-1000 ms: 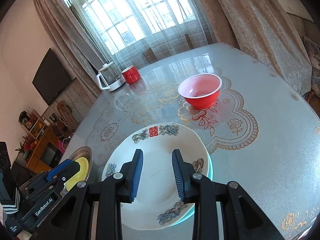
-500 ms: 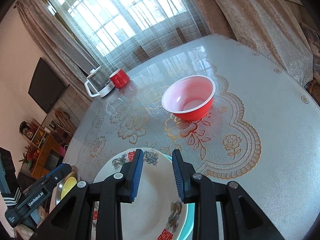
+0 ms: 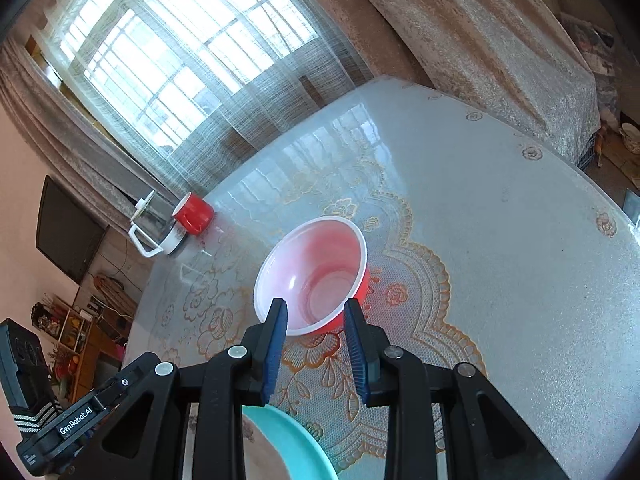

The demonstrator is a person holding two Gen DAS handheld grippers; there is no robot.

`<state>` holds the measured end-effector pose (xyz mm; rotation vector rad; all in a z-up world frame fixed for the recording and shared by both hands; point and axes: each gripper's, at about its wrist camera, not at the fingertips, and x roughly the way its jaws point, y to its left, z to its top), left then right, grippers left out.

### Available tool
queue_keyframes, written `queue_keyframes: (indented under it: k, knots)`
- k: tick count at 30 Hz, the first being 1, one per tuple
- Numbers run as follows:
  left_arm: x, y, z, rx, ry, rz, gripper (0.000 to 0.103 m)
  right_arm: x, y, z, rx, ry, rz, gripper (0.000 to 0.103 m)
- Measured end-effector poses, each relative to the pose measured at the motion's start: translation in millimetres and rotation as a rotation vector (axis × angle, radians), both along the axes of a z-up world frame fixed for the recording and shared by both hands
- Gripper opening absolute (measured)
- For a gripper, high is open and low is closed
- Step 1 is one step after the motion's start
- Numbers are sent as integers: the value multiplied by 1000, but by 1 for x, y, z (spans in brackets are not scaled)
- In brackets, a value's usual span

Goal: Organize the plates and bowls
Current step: 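Move the left gripper to the red bowl and grasp its rim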

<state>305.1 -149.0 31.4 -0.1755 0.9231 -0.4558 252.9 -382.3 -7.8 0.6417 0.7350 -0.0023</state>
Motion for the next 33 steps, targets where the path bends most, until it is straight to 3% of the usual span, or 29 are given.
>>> queue_keyframes:
  k: [6,13,17,33]
  knots:
    - [32,-34,-14,-42,77,-11,23,19,-15,-11,18,24,-24,27]
    - [52,-59,-39,8,139,-14,25,31,-15,-27,19,64,-10,18]
    - [49,-65,-49,24,152,-61,16,32,-7,-30,7,68,25,10]
    - [-3,-1,-12,27,32,23,16,15,40,-4,19,24,140,10]
